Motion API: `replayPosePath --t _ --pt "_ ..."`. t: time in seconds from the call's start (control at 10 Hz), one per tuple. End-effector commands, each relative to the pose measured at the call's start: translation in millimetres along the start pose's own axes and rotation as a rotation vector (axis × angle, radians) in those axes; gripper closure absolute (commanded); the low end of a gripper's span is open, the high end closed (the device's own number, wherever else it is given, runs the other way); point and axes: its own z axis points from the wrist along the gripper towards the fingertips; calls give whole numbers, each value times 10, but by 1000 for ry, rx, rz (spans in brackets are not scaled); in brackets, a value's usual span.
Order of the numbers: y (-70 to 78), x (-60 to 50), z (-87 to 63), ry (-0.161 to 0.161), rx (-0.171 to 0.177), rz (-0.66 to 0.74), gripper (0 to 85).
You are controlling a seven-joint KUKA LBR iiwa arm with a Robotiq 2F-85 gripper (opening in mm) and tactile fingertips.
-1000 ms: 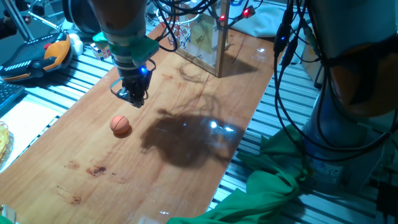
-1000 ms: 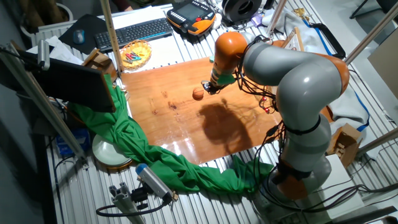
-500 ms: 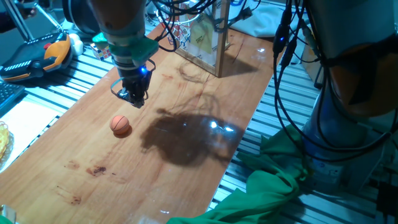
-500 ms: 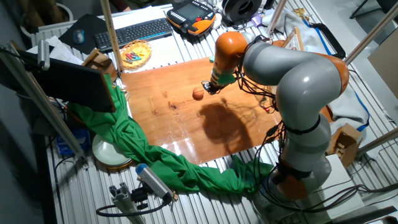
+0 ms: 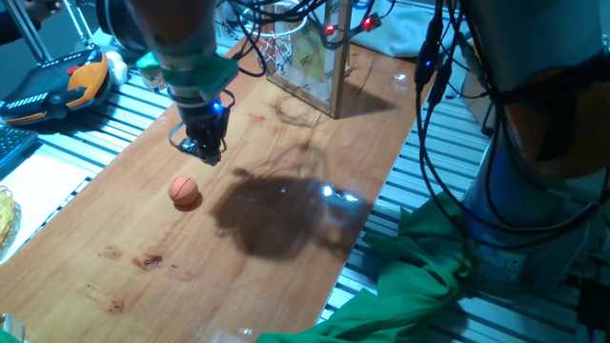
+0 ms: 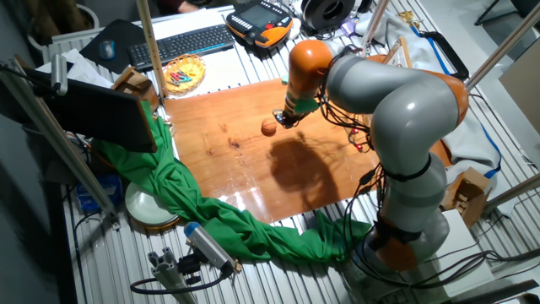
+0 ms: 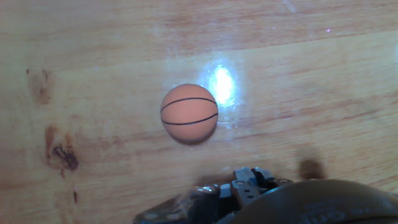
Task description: Grab a basketball, release it and shoot it into the basket
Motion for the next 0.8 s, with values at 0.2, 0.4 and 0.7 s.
replayPosePath --t 0.2,0.4,0.7 --pt "119 -78 11 -1 -7 31 843" --pt "203 -152 53 -2 -32 34 843" --pt "296 -224 105 -5 -29 23 813"
